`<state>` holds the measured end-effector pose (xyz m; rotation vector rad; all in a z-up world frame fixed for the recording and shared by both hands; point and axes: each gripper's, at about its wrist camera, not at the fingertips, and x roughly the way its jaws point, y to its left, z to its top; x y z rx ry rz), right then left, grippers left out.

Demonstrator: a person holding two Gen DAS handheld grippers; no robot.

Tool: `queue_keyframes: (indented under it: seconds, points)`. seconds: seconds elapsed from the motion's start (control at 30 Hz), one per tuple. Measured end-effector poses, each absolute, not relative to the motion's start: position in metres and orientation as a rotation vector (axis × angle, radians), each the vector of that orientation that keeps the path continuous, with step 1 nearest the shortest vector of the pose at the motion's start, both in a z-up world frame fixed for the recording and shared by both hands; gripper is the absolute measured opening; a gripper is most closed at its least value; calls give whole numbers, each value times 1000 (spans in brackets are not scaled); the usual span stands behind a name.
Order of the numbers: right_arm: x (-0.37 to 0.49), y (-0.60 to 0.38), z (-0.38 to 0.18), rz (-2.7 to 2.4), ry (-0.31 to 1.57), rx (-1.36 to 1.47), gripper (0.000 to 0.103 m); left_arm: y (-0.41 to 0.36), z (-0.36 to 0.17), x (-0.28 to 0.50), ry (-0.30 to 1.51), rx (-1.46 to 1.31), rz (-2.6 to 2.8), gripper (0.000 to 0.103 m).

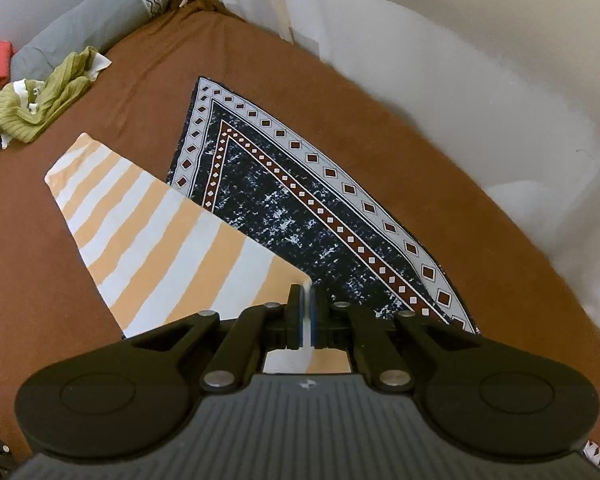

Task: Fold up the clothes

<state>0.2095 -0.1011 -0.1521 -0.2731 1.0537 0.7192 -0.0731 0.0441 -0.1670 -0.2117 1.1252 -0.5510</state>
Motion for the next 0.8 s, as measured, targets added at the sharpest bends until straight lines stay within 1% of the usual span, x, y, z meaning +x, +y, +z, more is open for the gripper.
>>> queue_keyframes:
  seconds: [0.13, 0.33, 0.47, 0.6, 0.63, 0.77, 0.8]
  points:
    - [209, -106, -144, 730, 1039, -243, 4, 41, -145, -75, 1076, -217, -590, 0]
    - [202, -142, -104, 745, 951, -165, 3, 10, -106, -81, 983, -135, -710, 0]
    - [194, -180, -81, 694, 901, -137, 3, -18, -102, -85, 977, -102, -778, 0]
    - [181, -208, -81, 658, 913, -135, 4, -25, -109, -87, 1010, -109, -753, 0]
    - [178, -211, -83, 656, 917, -139, 7, -24, -111, -87, 1019, -122, -740, 0]
    - [176, -192, -101, 697, 944, -176, 13, -15, -118, -83, 1046, -153, -707, 0]
    - [178, -183, -105, 711, 945, -180, 19, -13, -119, -82, 1050, -156, -701, 0]
